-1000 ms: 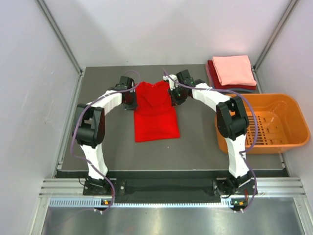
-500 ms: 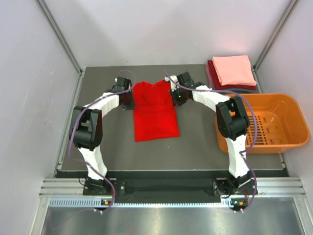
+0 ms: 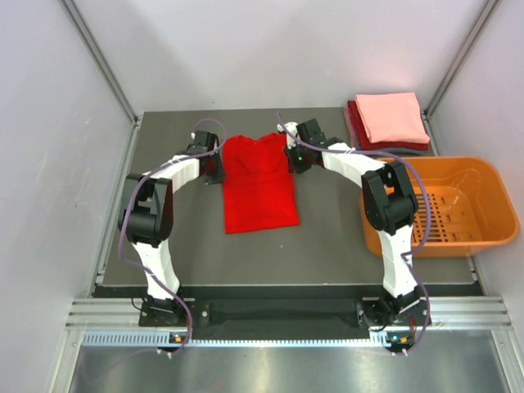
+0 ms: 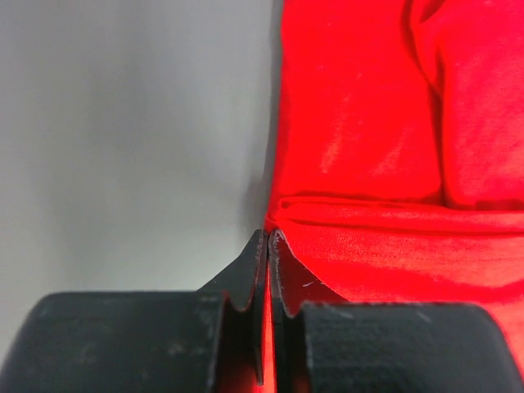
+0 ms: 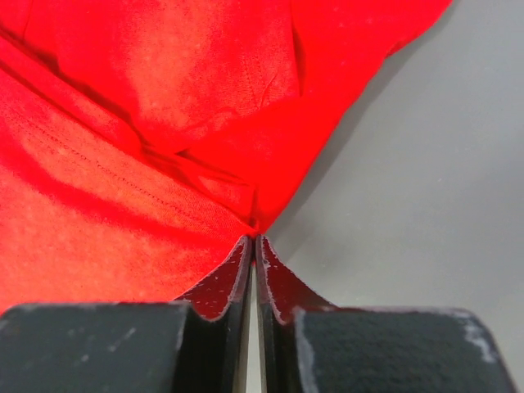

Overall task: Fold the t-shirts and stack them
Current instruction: Fold the tshirt

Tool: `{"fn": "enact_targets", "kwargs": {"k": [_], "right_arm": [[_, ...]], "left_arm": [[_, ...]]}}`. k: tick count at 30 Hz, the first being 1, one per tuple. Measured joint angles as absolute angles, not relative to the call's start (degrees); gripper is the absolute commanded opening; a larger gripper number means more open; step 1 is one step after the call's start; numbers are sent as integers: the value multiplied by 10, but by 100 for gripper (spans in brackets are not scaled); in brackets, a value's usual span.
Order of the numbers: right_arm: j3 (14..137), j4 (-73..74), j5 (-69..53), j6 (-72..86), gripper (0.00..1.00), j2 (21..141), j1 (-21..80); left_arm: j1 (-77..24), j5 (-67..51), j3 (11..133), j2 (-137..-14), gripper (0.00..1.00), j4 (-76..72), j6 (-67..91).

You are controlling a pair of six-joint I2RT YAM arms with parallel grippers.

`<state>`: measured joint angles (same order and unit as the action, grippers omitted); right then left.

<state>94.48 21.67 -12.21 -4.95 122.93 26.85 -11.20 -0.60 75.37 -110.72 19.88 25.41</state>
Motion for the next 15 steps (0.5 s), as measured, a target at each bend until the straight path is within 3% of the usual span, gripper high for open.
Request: {"fn": "enact_targets", "kwargs": {"k": [3, 8, 10, 15], "right_arm": [[945, 217, -116, -47, 11, 1229, 269], [950, 234, -98, -37, 32, 1229, 264], [953, 249, -90, -30, 31, 1226, 262], [921, 280, -96, 17, 15, 1171, 263]], "left_arm": [[-112, -5, 755, -1113, 20, 202, 255], [-110, 20, 799, -1120, 27, 267, 255], [-110, 39, 826, -1120, 30, 297, 257], [-123, 50, 825, -1084, 33, 320, 263]]}}
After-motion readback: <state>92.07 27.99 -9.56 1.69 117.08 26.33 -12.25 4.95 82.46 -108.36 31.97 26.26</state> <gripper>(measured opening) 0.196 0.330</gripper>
